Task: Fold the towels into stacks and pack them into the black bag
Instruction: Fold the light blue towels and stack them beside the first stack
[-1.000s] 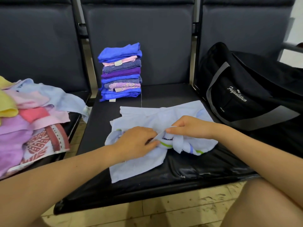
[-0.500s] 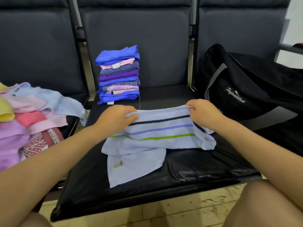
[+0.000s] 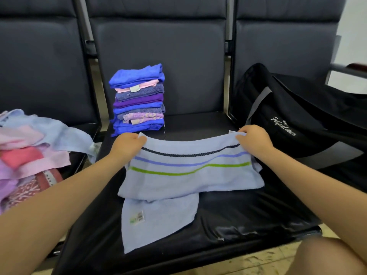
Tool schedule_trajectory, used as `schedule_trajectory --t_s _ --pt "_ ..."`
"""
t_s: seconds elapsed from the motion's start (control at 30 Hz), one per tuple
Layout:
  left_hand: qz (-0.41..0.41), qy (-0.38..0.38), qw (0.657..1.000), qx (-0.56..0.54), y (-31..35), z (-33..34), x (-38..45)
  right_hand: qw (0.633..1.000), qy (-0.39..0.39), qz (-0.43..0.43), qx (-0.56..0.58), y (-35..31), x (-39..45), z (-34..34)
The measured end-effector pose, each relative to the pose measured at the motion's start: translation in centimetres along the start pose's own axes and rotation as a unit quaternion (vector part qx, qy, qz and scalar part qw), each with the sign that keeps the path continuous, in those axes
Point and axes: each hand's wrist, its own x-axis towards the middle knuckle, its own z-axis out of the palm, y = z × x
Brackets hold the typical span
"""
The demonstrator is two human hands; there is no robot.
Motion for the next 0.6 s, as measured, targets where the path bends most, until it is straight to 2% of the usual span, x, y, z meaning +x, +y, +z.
schedule_trajectory --t_s 0.13,0.27,0.43,0.6 --pt "0.055 0.026 0.986 0.153 -0.7 1.0 1.1 0.997 -0.040 0.037 -0.062 -0.9 1.8 1.3" --pt "0.078 0.006 0.959 0.271 -1.2 2.1 1.8 0.989 -0.057 0.042 -0.126 -1.2 2.8 3.2" --pt "0.109 0.002 0.952 0.286 -2.1 3.0 2.4 0.996 -0.001 -0.009 -0.092 0.1 3.7 3.5" --pt "0.141 0.017 0.958 0.250 -2.4 3.4 2.6 0.996 -0.028 -0.073 -0.038 1.0 2.9 3.2"
